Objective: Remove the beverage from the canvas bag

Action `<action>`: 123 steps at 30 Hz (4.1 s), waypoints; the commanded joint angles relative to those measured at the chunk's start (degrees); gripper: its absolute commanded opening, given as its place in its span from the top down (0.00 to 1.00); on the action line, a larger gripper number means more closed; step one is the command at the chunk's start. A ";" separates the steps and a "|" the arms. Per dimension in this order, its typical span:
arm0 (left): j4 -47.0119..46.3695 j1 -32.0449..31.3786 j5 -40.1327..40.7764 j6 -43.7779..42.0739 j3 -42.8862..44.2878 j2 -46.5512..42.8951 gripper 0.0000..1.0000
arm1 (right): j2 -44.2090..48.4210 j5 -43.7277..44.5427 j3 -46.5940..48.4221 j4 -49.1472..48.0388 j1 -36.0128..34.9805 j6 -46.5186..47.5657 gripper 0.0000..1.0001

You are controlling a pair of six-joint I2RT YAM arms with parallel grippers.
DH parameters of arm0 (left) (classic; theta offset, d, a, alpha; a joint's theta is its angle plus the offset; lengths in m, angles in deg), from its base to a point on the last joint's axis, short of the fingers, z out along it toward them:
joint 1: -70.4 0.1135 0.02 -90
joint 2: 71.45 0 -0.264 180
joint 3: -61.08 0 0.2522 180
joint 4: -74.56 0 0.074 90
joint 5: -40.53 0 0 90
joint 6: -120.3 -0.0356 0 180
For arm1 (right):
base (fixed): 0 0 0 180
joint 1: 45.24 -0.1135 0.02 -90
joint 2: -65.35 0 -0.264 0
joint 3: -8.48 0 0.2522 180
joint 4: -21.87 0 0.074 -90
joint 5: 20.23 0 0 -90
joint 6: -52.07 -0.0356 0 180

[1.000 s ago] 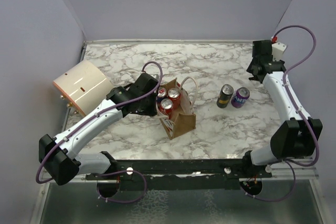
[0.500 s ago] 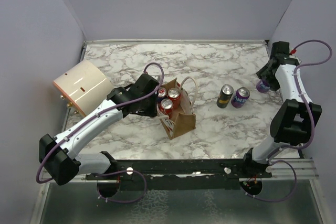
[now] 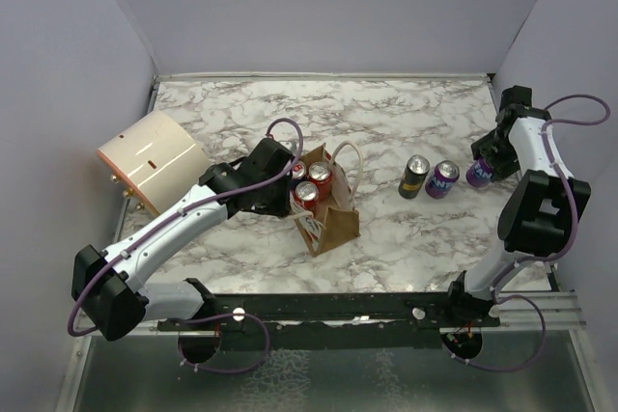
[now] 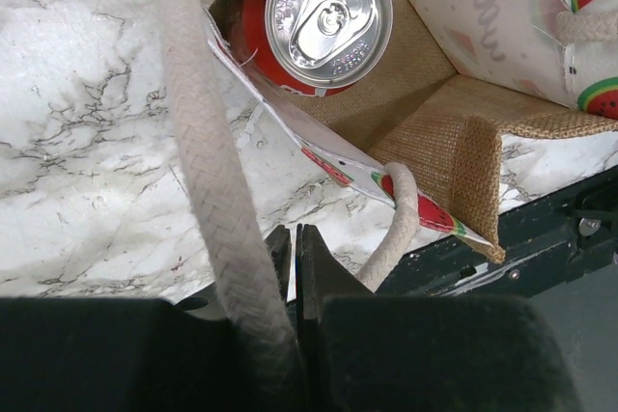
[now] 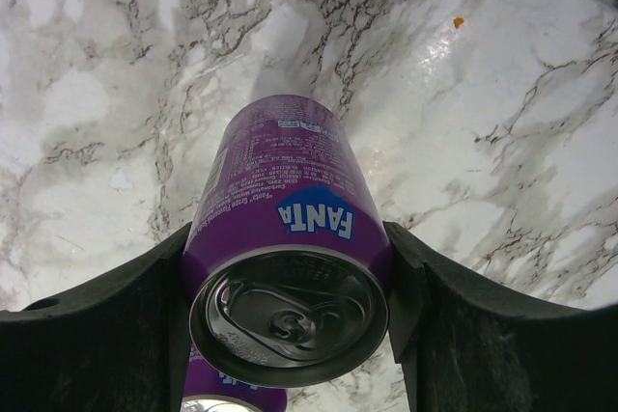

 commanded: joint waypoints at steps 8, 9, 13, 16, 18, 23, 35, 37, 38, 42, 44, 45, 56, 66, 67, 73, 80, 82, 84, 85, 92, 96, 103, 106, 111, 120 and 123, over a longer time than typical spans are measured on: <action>-2.01 0.40 -0.42 0.39 -1.61 -1.33 0.90 | -0.02 -1.14 -2.72 0.02 0.47 -2.64 0.97; -2.09 0.45 -0.46 0.45 -1.57 -1.24 0.90 | 0.14 -1.31 -3.10 -0.12 0.47 -2.74 0.97; -2.42 0.41 -0.63 0.37 -1.05 -0.68 0.90 | 0.30 -3.05 -4.63 -1.37 0.47 -2.08 0.95; -2.34 0.40 -0.67 0.19 -0.49 -0.11 0.90 | 0.33 -3.26 -5.56 -2.29 0.47 -1.28 0.93; -2.29 0.40 -0.61 0.11 -0.09 0.15 0.90 | 0.39 -2.82 -5.85 -2.50 0.47 -1.00 0.87; -2.38 0.40 -0.76 0.40 0.18 0.27 0.90 | 1.47 -3.44 -7.37 -3.66 0.47 -0.04 0.56; -1.90 0.40 -1.30 1.22 0.10 -0.96 0.90 | 4.21 -5.76 -8.15 -5.09 0.47 2.01 0.06; -1.49 0.40 -1.31 1.29 0.01 -1.40 0.90 | 4.91 -5.92 -7.89 -4.99 0.47 2.30 0.02; -1.25 0.44 -1.23 1.24 -0.11 -1.66 0.90 | 5.34 -5.96 -7.67 -4.84 0.47 2.39 0.00; -0.10 0.40 -0.91 1.17 -0.07 -2.47 0.90 | 7.59 -5.53 -5.30 -2.55 0.40 2.68 0.01; 0.38 0.40 -0.92 1.14 0.05 -2.77 0.90 | 9.18 -5.40 -3.38 -1.69 0.25 3.69 0.01; 0.50 0.40 -0.90 1.20 0.06 -2.91 0.90 | 9.86 -5.19 -2.31 -1.16 -0.02 4.26 0.01; 1.10 0.40 -0.78 1.55 -0.18 -4.07 0.90 | 17.24 -21.60 3.74 -9.00 -10.72 15.88 0.01; 0.78 0.41 0.50 3.88 -2.08 -6.15 0.90 | 30.50 -45.00 -4.77 -28.40 -23.51 17.77 0.00; 0.75 0.40 0.47 4.14 -2.41 -6.28 0.90 | 31.06 -46.39 -5.39 -29.55 -24.90 17.30 0.00; 0.38 0.40 0.90 6.01 -3.58 -6.99 0.90 | 30.75 -46.92 -5.99 -30.69 -39.57 18.53 0.08; -0.19 0.40 1.39 9.43 -4.46 -7.41 0.90 | 25.31 -34.33 -4.51 -28.62 -59.06 23.52 0.10; 0.01 0.40 1.58 10.06 -4.49 -7.59 0.90 | 22.43 -31.07 -4.46 -26.89 -60.35 21.89 0.14; 0.56 0.40 2.20 10.44 -4.39 -7.87 0.90 | 19.64 -29.83 -4.35 -25.04 -60.52 19.96 0.20; 0.84 0.41 2.56 10.47 -4.26 -7.97 0.90 | 18.31 -29.74 -4.25 -24.36 -60.60 19.29 0.23; 2.74 0.49 3.99 10.29 -2.61 -6.93 0.90 | 8.76 -24.41 -0.32 -18.19 -61.82 21.92 0.28; 2.85 0.49 4.26 11.55 -3.10 -7.76 0.90 | 3.14 -18.27 3.91 -12.96 -62.49 22.17 0.20; 1.52 0.49 4.45 12.80 -4.75 -8.23 0.90 | -1.50 -11.66 5.22 -11.64 -66.15 18.77 0.14; 1.66 0.49 4.30 12.86 -4.58 -7.95 0.90 | -2.88 -7.44 5.08 -12.16 -68.42 17.42 0.12; 2.04 0.50 4.83 12.67 -4.15 -8.57 0.90 | -6.43 -4.40 6.76 -11.88 -69.46 16.23 0.10; 2.16 0.49 4.16 12.25 -3.86 -8.49 0.90 | -11.75 -5.11 8.92 -14.15 -70.32 16.48 0.10; 2.18 0.51 4.03 12.01 -4.11 -8.67 0.90 | -13.43 -4.09 9.39 -13.65 -70.45 16.25 0.10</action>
